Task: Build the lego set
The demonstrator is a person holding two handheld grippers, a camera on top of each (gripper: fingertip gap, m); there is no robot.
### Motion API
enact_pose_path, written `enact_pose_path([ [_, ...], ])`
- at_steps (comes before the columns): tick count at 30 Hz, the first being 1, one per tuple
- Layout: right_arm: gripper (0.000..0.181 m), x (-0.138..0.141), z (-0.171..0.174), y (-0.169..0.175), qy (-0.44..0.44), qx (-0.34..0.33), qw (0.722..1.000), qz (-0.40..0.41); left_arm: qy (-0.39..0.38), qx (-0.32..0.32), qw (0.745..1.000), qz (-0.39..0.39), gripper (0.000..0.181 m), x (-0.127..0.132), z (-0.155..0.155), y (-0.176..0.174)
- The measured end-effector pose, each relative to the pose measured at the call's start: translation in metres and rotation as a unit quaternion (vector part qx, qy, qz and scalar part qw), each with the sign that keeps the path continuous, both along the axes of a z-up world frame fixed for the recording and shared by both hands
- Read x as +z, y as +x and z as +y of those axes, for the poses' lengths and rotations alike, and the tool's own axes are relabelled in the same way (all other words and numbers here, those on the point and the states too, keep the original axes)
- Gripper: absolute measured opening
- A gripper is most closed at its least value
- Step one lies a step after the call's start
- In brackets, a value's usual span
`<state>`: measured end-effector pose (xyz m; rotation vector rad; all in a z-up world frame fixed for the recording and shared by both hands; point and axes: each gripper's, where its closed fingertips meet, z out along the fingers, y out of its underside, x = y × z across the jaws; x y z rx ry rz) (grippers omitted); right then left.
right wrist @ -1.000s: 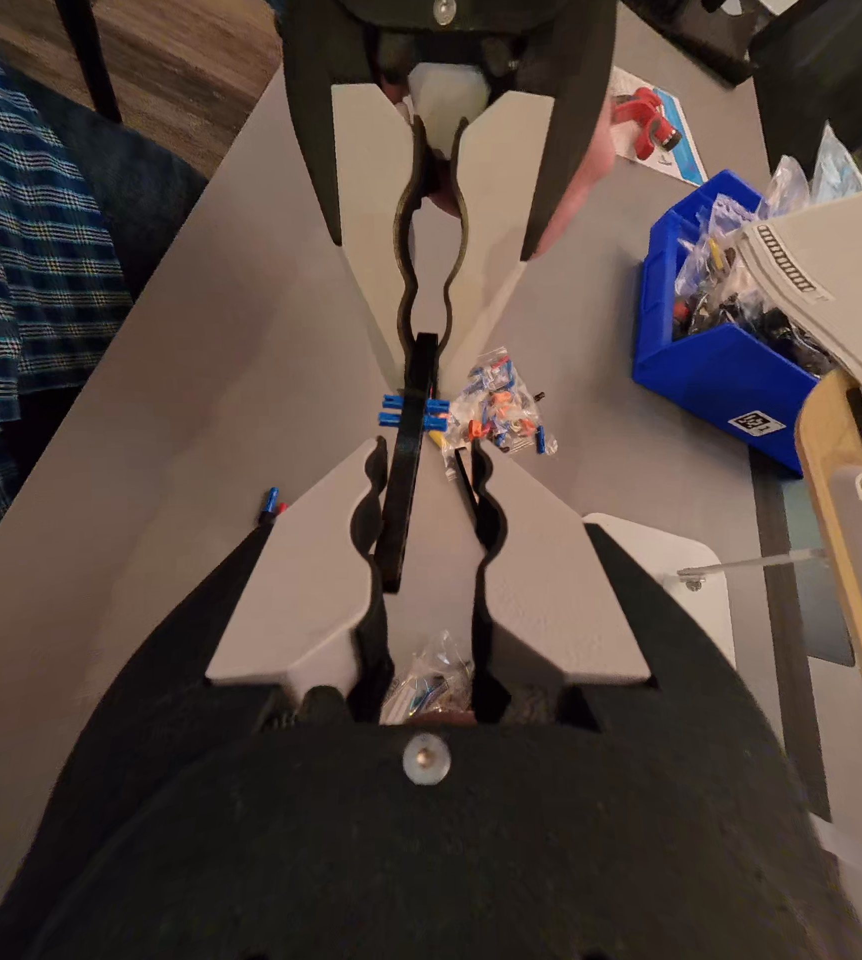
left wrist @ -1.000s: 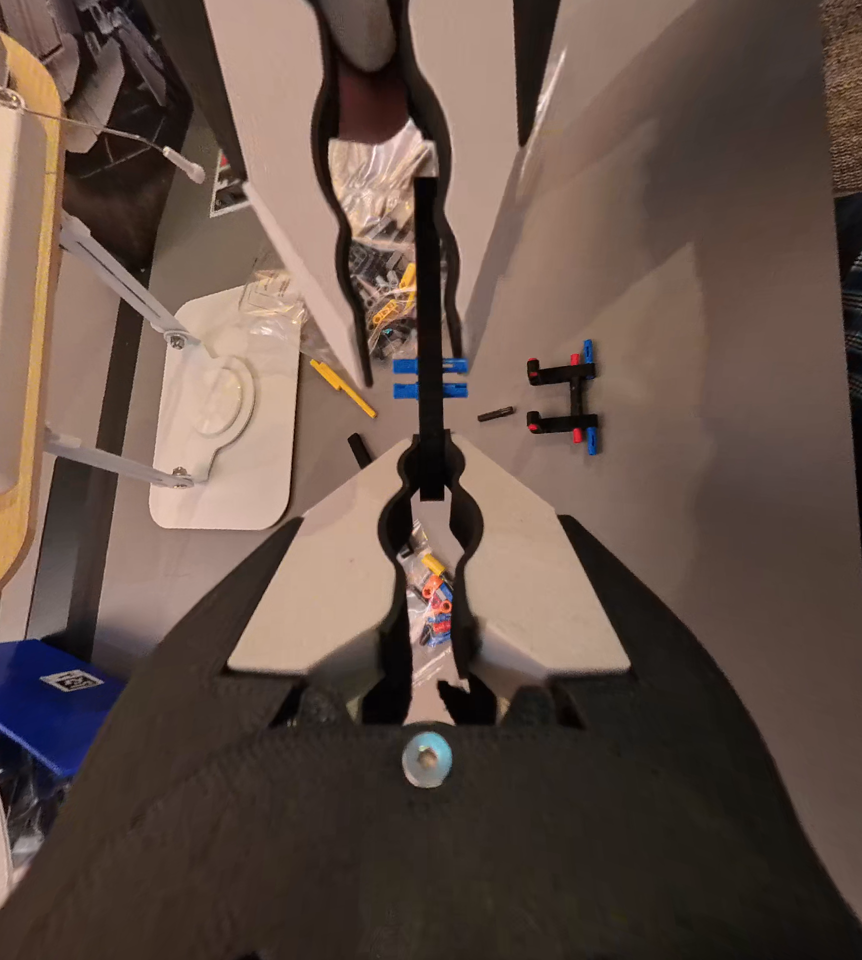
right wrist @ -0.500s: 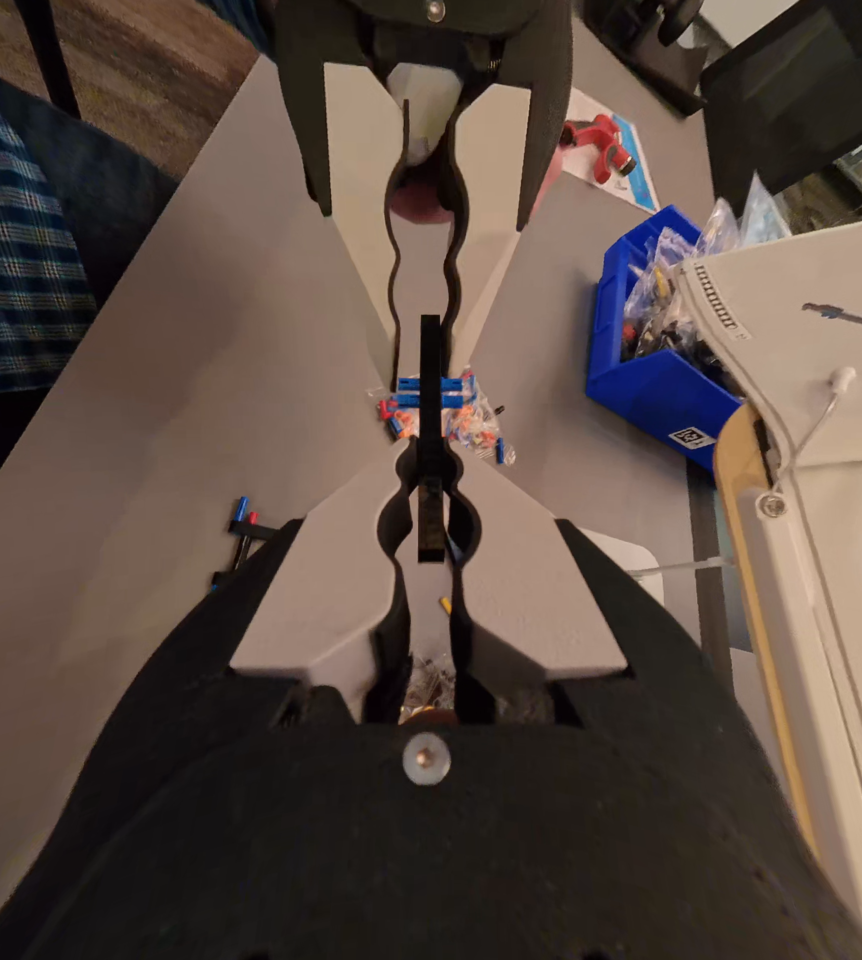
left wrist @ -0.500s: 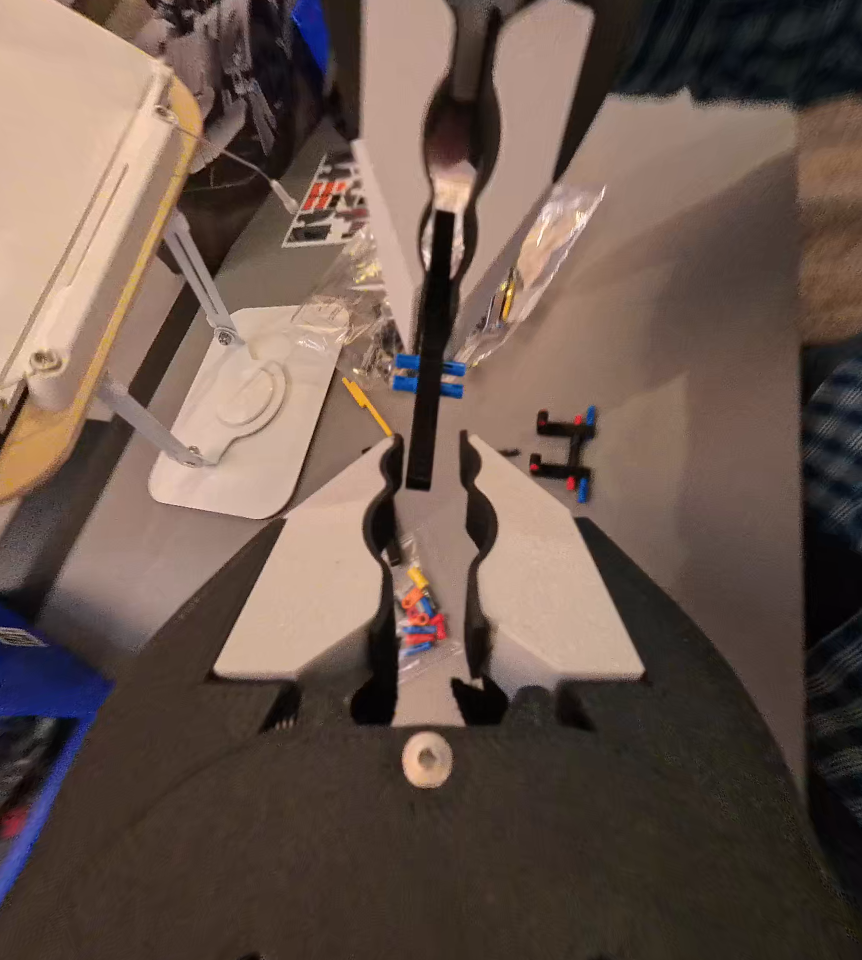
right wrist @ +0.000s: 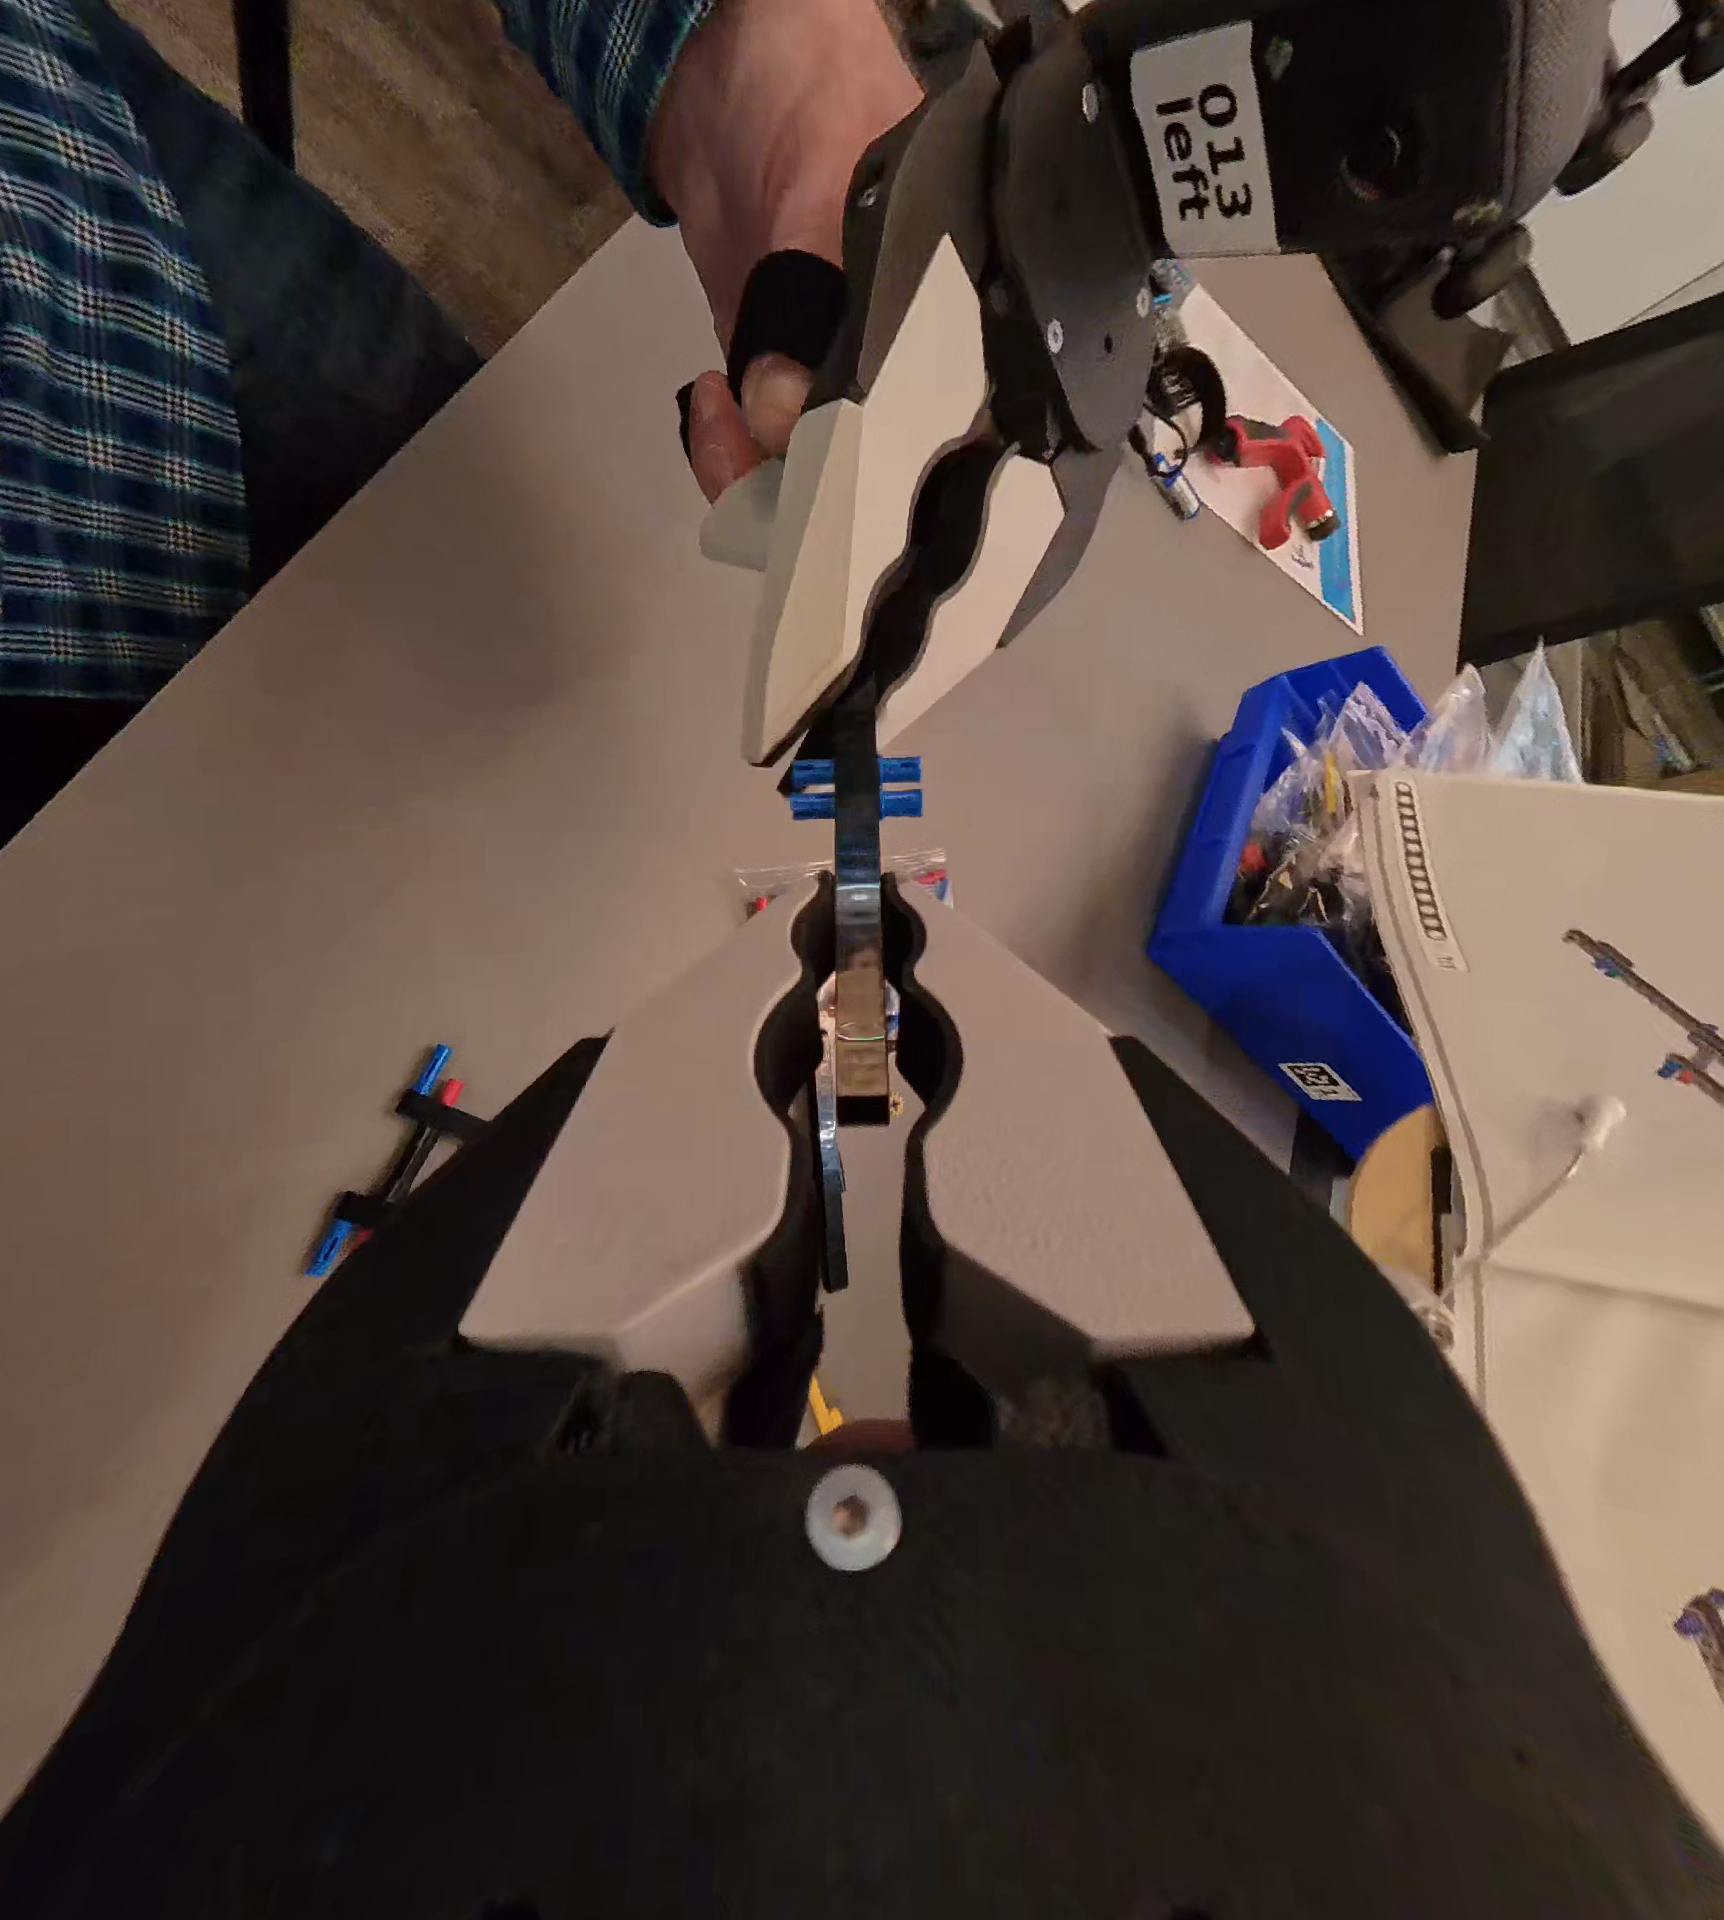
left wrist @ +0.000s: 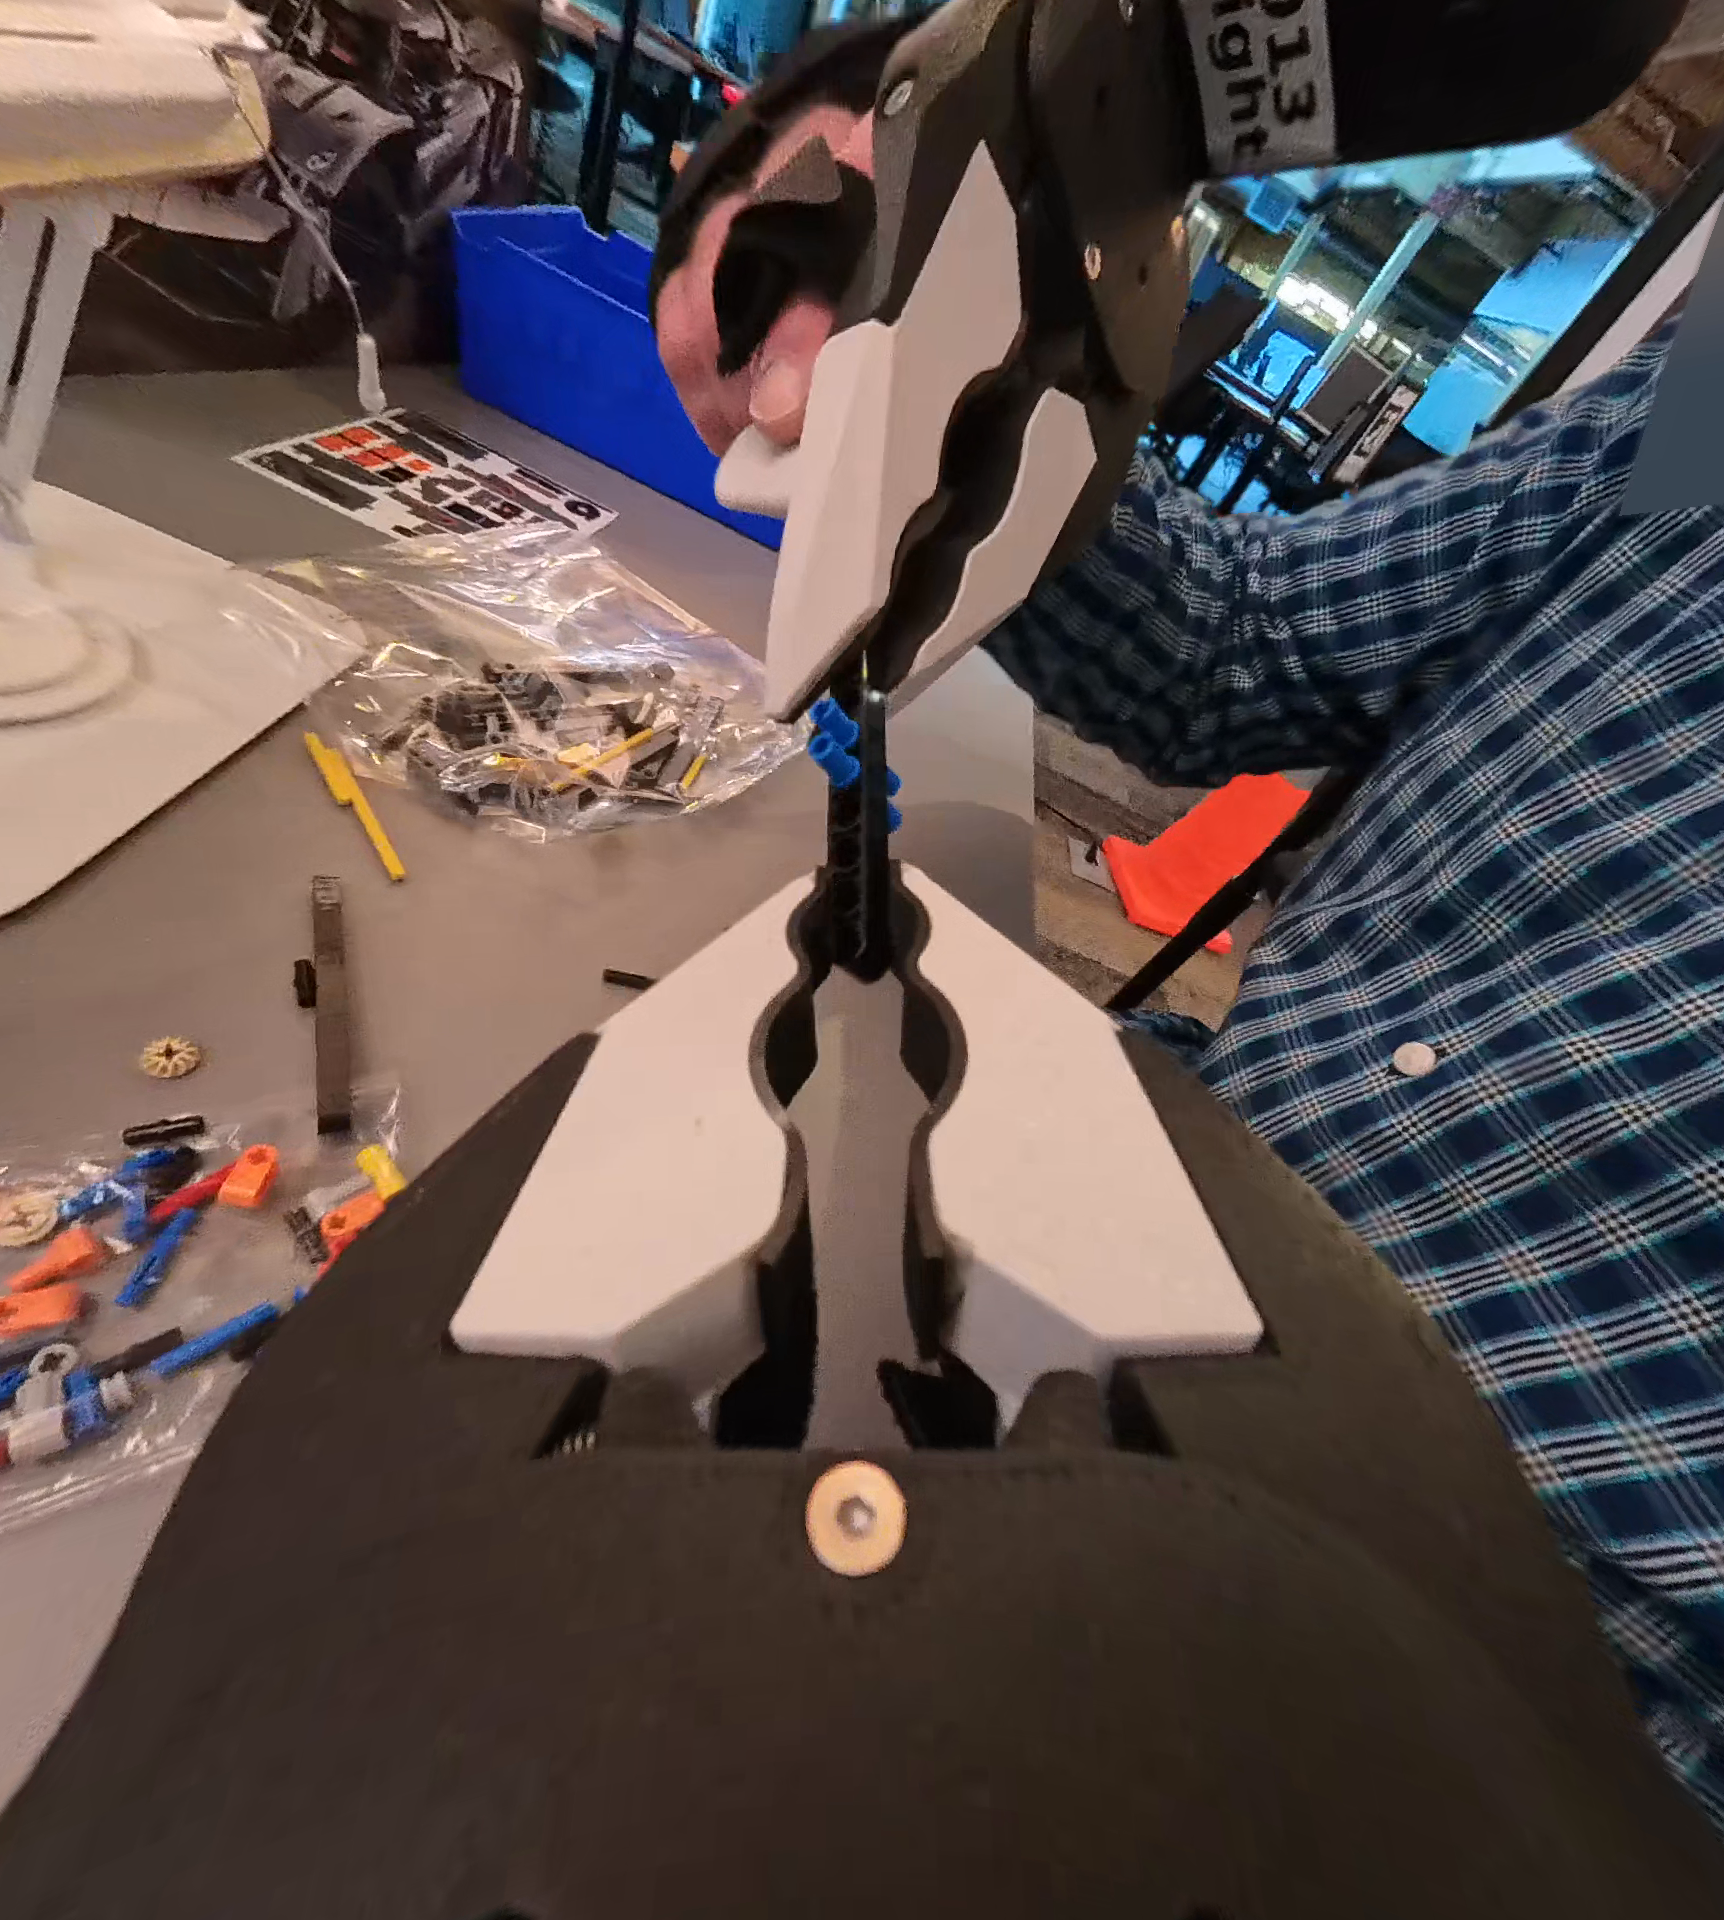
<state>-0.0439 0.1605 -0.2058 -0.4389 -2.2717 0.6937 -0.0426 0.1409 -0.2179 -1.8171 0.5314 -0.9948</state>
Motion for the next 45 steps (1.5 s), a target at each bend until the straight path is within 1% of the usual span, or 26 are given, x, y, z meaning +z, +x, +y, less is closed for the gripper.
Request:
enact_pose_path([
  [2,0.004,-0.003,-0.002,-0.003,0.003,0.006,1.0,-0.006,-0.001,0.004,1.0,-0.004,0.007,-0.003,-0.002,-0.002],
  [5,0.005,-0.004,-0.001,-0.01,-0.006,-0.008,1.0,-0.011,0.007,0.034,0.999,-0.011,0.006,-0.003,-0.001,-0.01],
  [6,0.008,-0.003,0.001,-0.014,-0.01,-0.019,1.0,-0.011,0.009,0.045,0.999,-0.017,0.006,-0.002,0.001,-0.013],
  [8,0.026,-0.001,0.005,-0.02,-0.025,-0.039,0.999,-0.008,0.011,0.065,0.997,-0.034,0.005,0.0,0.001,-0.018],
  [9,0.029,0.001,0.005,-0.021,-0.038,-0.046,0.998,-0.007,0.009,0.075,0.996,-0.041,0.005,0.0,0.001,-0.02],
  [11,0.023,-0.001,0.01,-0.022,-0.045,-0.064,0.997,-0.009,0.005,0.095,0.994,-0.055,0.005,-0.001,0.001,-0.025],
  [13,0.023,-0.005,0.015,-0.023,-0.044,-0.084,0.995,-0.015,-0.004,0.106,0.992,-0.068,0.004,-0.004,-0.001,-0.026],
  [16,0.023,-0.013,0.011,-0.021,-0.042,-0.088,0.995,-0.015,-0.026,0.112,0.991,-0.062,0.004,-0.016,-0.004,-0.022],
  [17,0.02,-0.017,0.011,-0.021,-0.032,-0.092,0.995,-0.018,-0.032,0.112,0.992,-0.058,0.004,-0.02,-0.005,-0.02],
  [18,0.012,-0.021,0.012,-0.019,-0.018,-0.093,0.995,-0.021,-0.038,0.109,0.992,-0.055,0.004,-0.024,-0.006,-0.018],
  [21,0.008,-0.037,0.011,-0.014,0.002,-0.09,0.995,-0.048,-0.051,0.111,0.991,-0.047,0.004,-0.035,-0.008,-0.017],
  [24,0.005,-0.054,0.008,-0.009,-0.007,-0.079,0.994,-0.08,-0.07,0.112,0.991,-0.033,0.007,-0.049,-0.008,-0.02],
  [26,0.004,-0.064,0.005,-0.007,-0.019,-0.073,0.992,-0.1,-0.08,0.12,0.989,-0.023,0.016,-0.058,-0.008,-0.025],
  [28,0.004,-0.075,0.004,-0.005,-0.027,-0.065,0.99,-0.122,-0.09,0.127,0.988,-0.003,0.026,-0.069,-0.01,-0.031],
  [31,0.004,-0.094,0.0,-0.001,-0.042,-0.048,0.985,-0.162,-0.091,0.134,0.987,0.014,0.03,-0.078,-0.013,-0.041],
  [36,0.004,-0.128,-0.008,0.005,-0.038,-0.014,0.975,-0.22,-0.094,0.147,0.983,0.05,0.031,-0.091,-0.016,-0.057],
  [39,0.004,-0.143,-0.01,0.007,-0.026,0.0,0.969,-0.244,-0.093,0.148,0.982,0.07,0.031,-0.096,-0.018,-0.062],
  [45,0.006,-0.166,-0.001,0.005,-0.009,-0.008,0.962,-0.273,-0.086,0.159,0.977,0.115,0.032,-0.106,-0.017,-0.071],
])
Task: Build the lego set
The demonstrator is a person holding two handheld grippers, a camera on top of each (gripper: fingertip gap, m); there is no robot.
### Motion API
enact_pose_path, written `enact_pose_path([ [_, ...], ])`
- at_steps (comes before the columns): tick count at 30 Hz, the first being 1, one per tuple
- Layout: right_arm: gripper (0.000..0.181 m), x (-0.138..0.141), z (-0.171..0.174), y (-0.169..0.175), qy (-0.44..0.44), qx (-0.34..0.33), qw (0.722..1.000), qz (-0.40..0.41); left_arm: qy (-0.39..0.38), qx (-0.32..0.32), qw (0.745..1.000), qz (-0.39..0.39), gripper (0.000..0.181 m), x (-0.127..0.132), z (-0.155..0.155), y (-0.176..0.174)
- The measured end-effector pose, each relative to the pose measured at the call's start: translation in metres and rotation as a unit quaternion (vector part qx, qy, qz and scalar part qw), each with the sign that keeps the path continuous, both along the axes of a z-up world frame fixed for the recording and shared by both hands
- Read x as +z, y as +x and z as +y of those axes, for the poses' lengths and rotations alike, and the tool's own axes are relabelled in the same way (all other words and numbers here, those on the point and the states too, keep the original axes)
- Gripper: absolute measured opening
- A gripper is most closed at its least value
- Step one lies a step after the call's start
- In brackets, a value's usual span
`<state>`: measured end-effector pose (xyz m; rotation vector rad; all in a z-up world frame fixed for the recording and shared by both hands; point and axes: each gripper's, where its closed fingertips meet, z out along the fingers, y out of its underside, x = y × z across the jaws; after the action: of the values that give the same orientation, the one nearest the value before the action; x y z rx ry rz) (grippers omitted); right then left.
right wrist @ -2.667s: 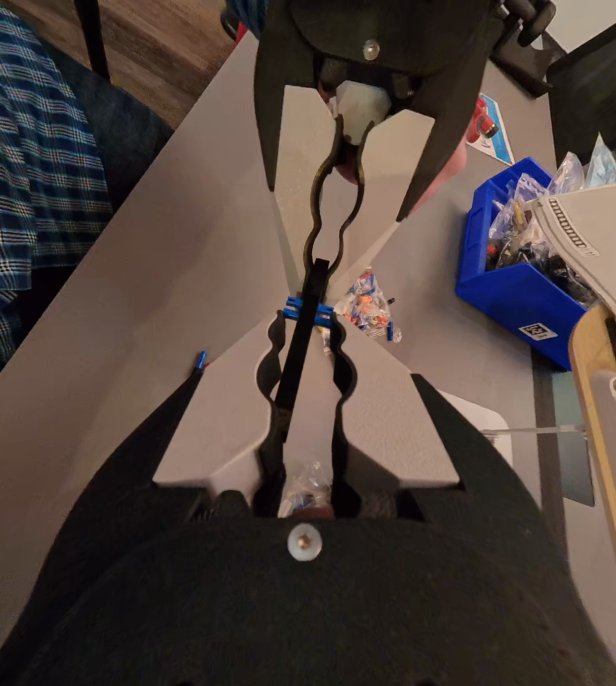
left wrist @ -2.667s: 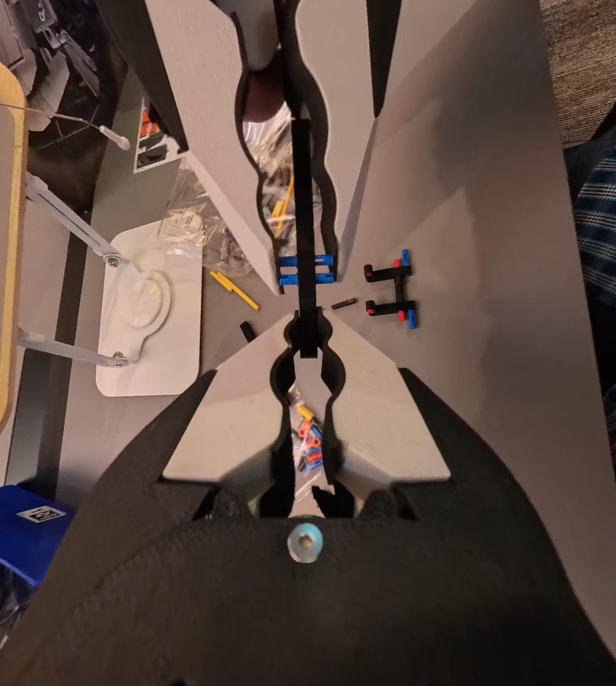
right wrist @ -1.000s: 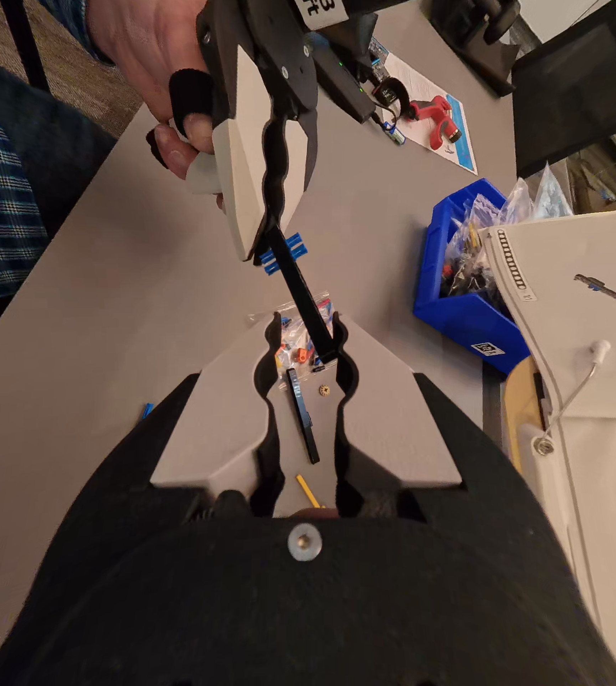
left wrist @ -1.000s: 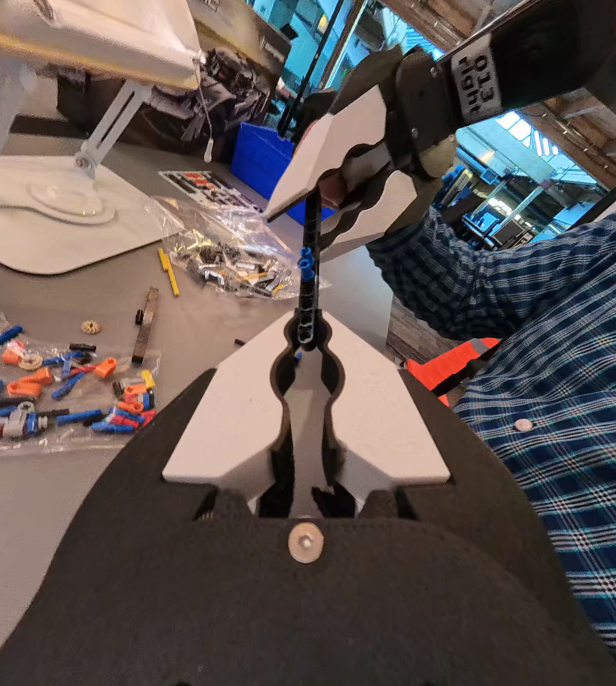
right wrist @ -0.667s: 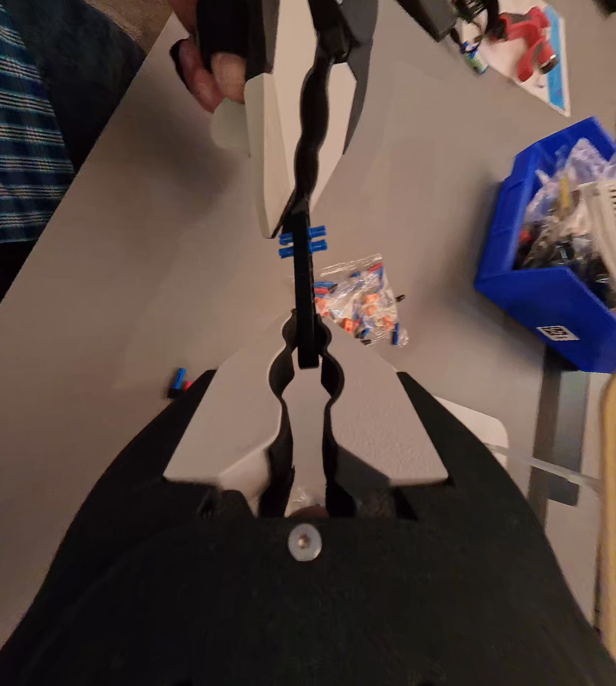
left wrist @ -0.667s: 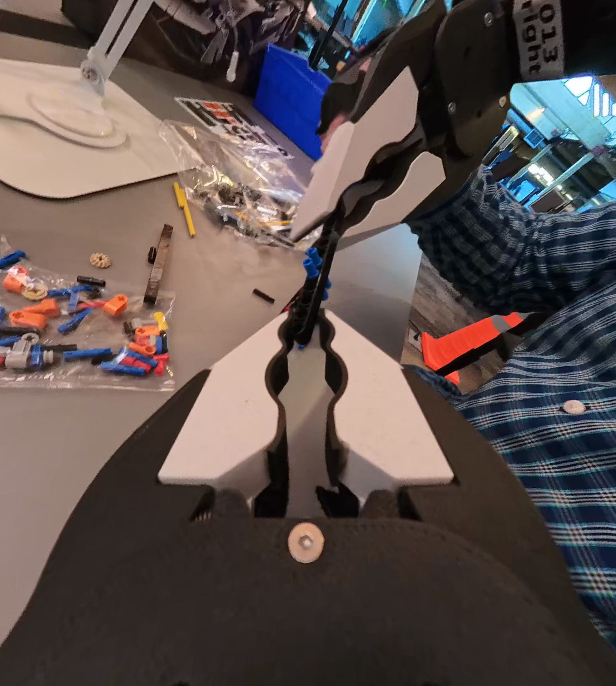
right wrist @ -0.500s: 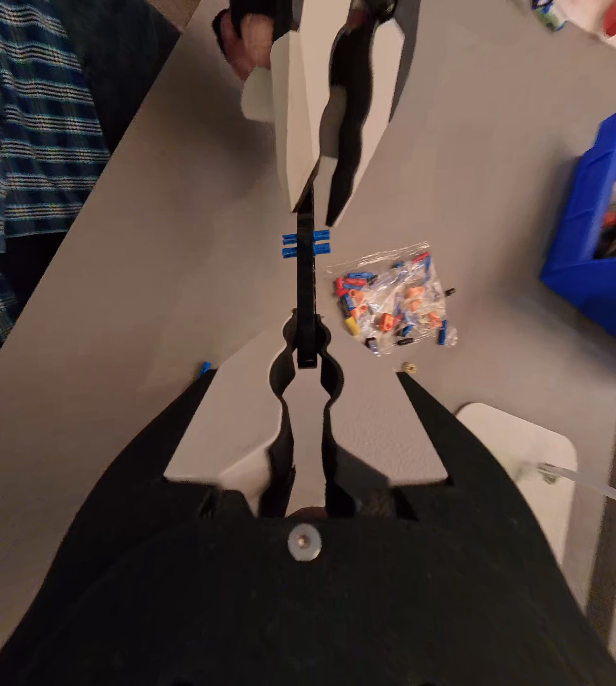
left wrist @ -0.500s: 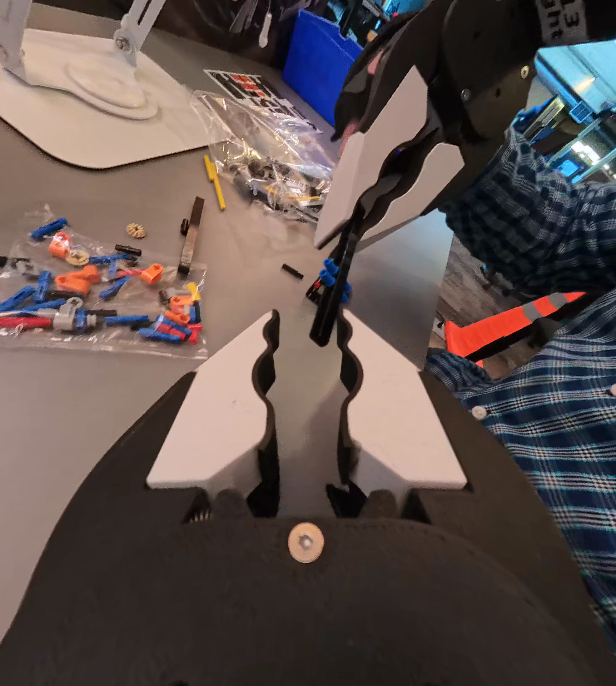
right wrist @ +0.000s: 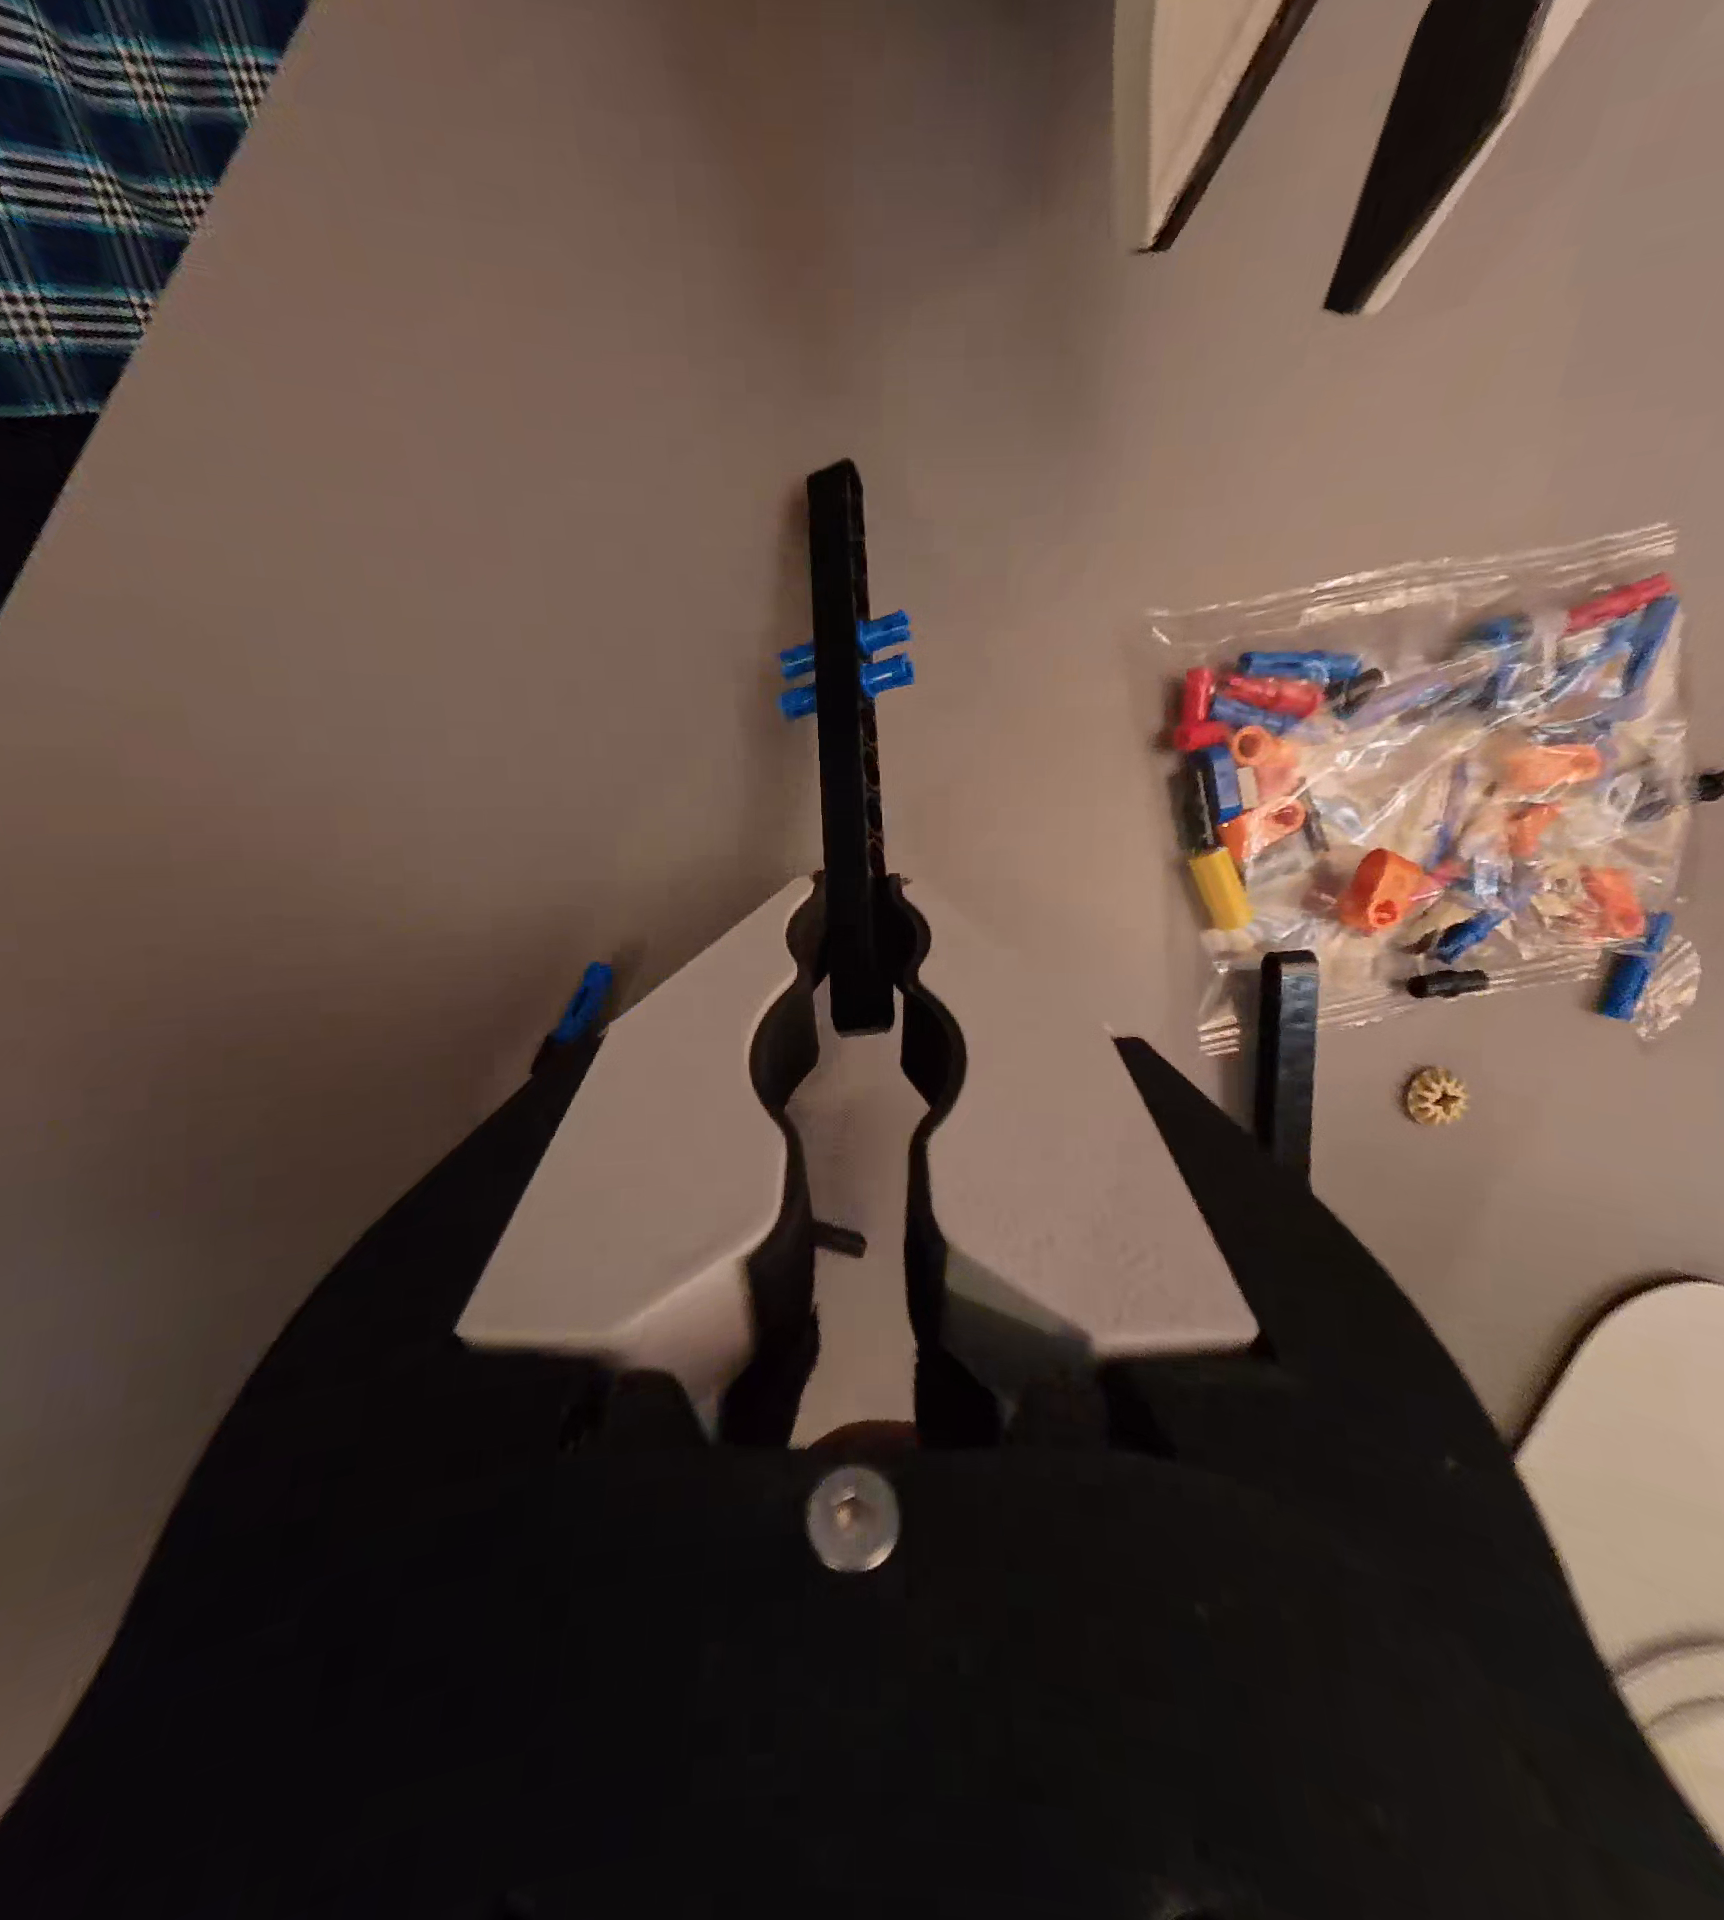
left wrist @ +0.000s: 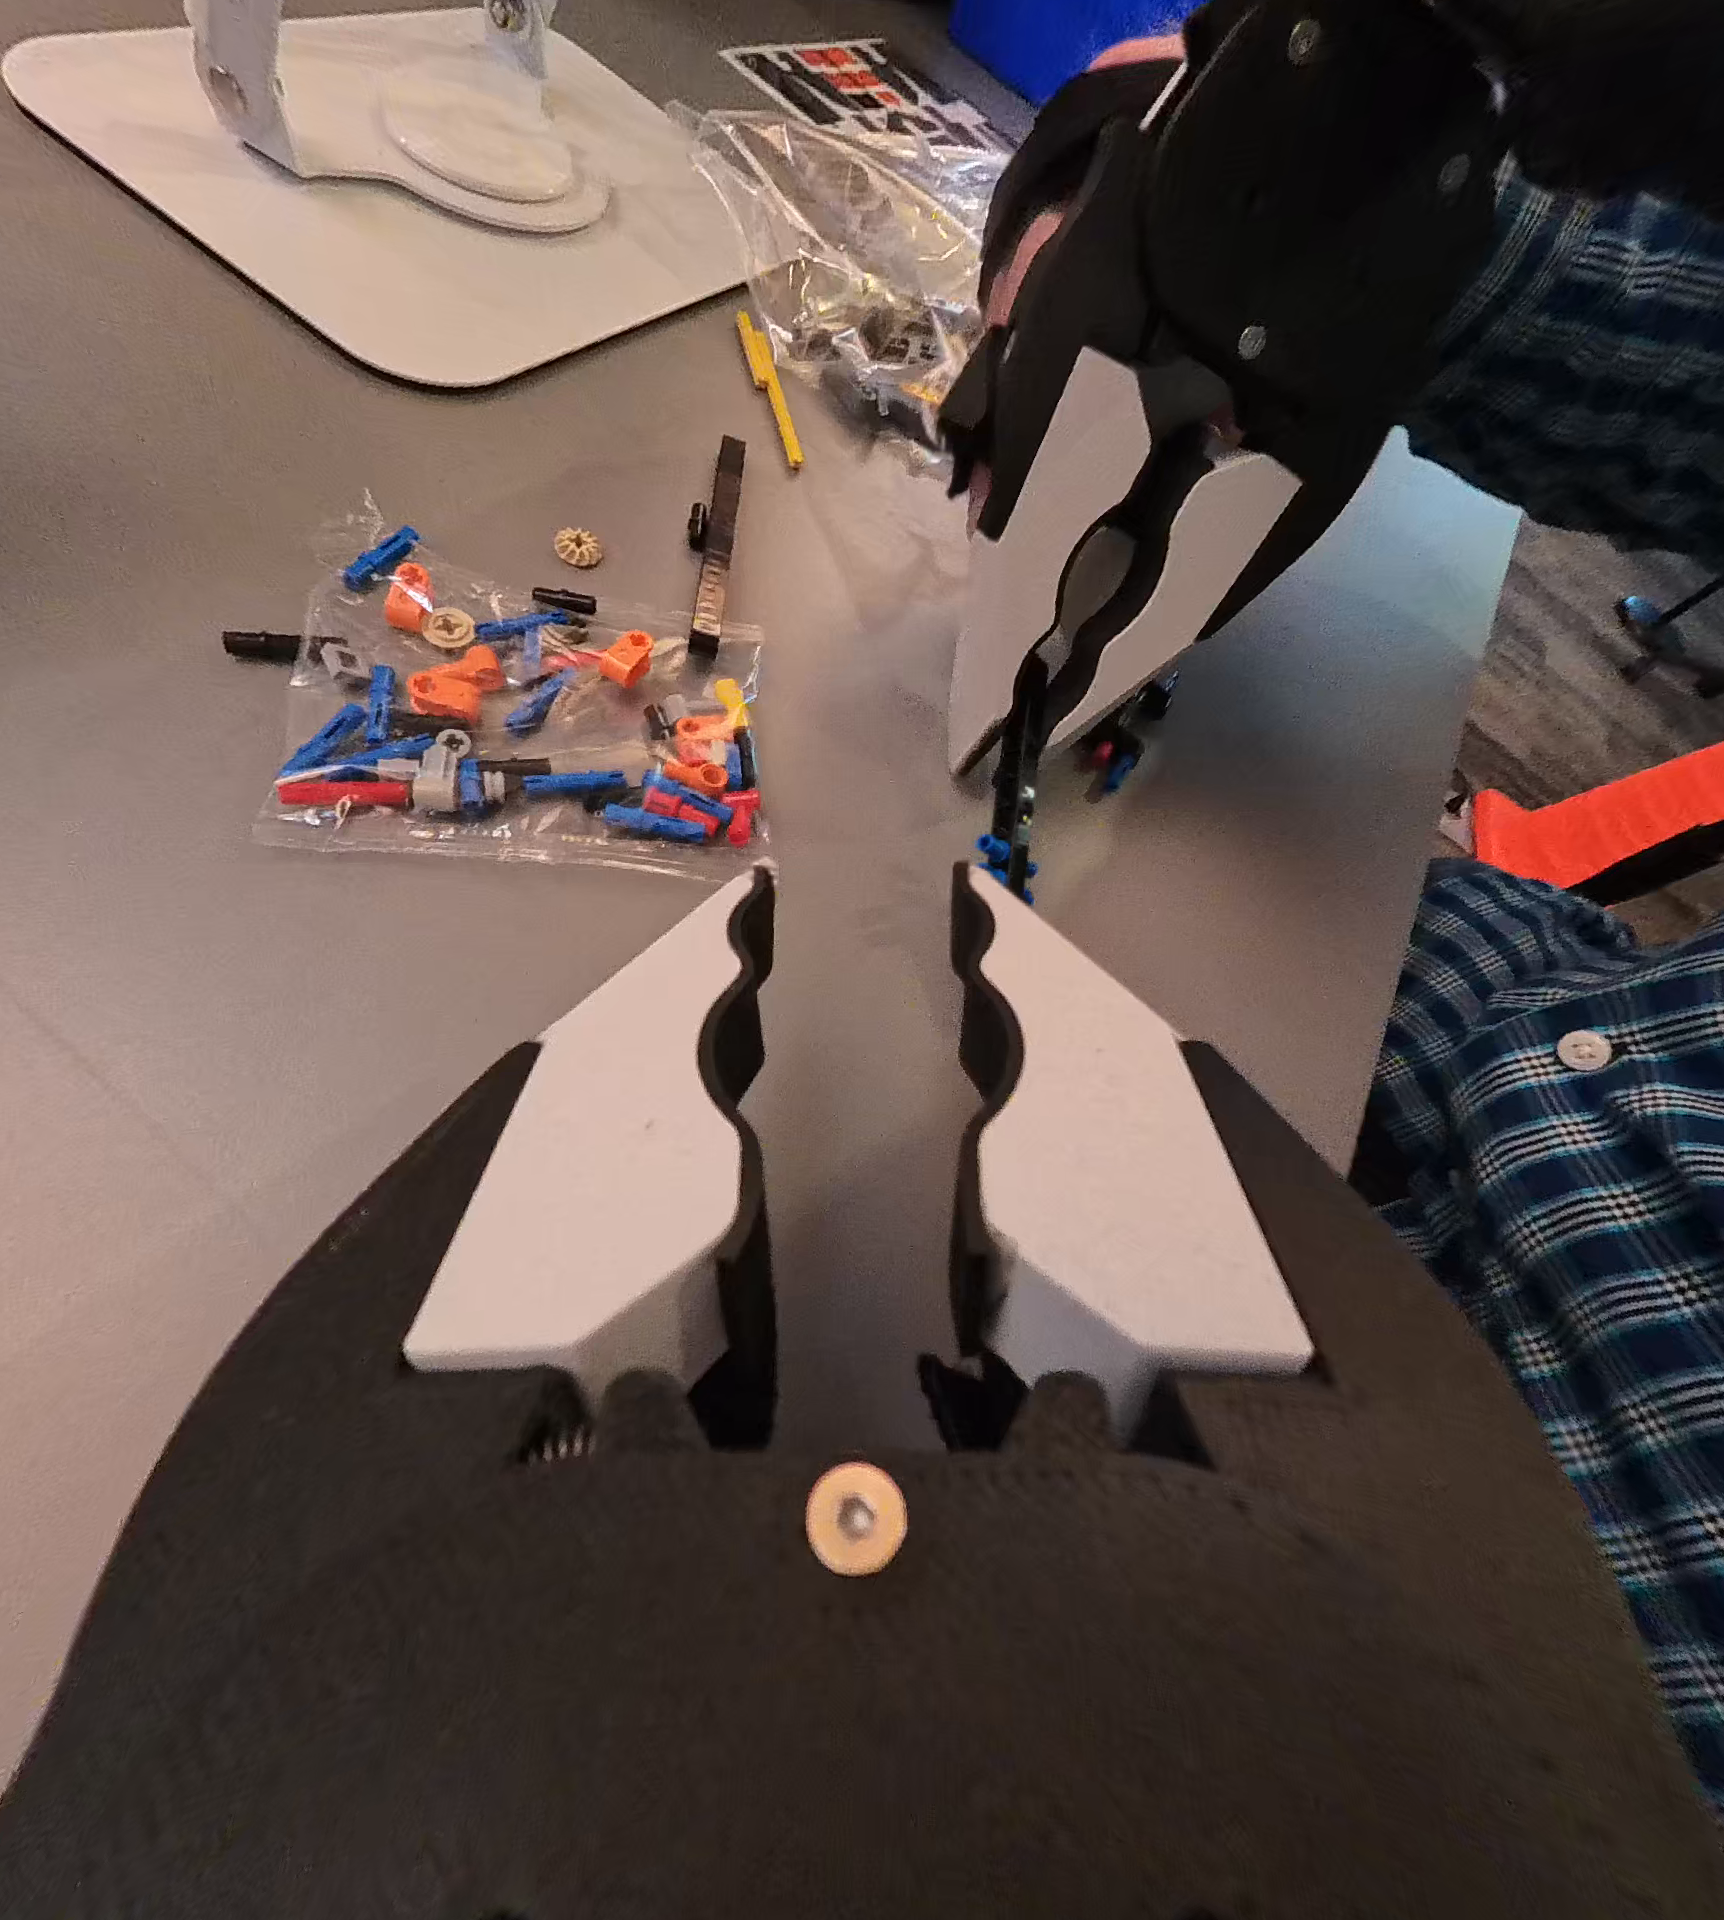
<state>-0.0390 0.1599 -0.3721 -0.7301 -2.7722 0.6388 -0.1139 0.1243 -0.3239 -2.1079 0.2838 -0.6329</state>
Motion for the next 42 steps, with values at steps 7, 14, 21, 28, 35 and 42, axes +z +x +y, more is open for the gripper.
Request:
enact_pose_path([
  [7,0.023,0.001,0.009,-0.004,-0.004,-0.031,0.999,0.007,0.007,0.008,0.998,0.054,0.031,-0.009,0.011,-0.01],
  [14,0.018,0.034,0.044,-0.037,-0.072,-0.156,0.983,0.061,0.034,0.034,0.992,0.119,0.031,-0.005,0.042,-0.033],
  [21,0.012,0.022,0.076,-0.082,-0.087,-0.306,0.947,0.036,0.037,0.04,0.979,0.195,0.03,-0.019,0.072,-0.049],
  [28,0.011,0.001,0.083,-0.098,-0.069,-0.373,0.925,0.013,0.018,0.03,0.974,0.223,0.03,-0.036,0.075,-0.046],
  [35,0.003,-0.004,0.086,-0.101,-0.035,-0.378,0.925,0.013,0.01,0.025,0.974,0.224,0.029,-0.041,0.075,-0.045],
  [42,0.002,-0.003,0.086,-0.101,-0.035,-0.375,0.926,0.021,0.011,0.028,0.975,0.22,0.028,-0.04,0.075,-0.046],
])
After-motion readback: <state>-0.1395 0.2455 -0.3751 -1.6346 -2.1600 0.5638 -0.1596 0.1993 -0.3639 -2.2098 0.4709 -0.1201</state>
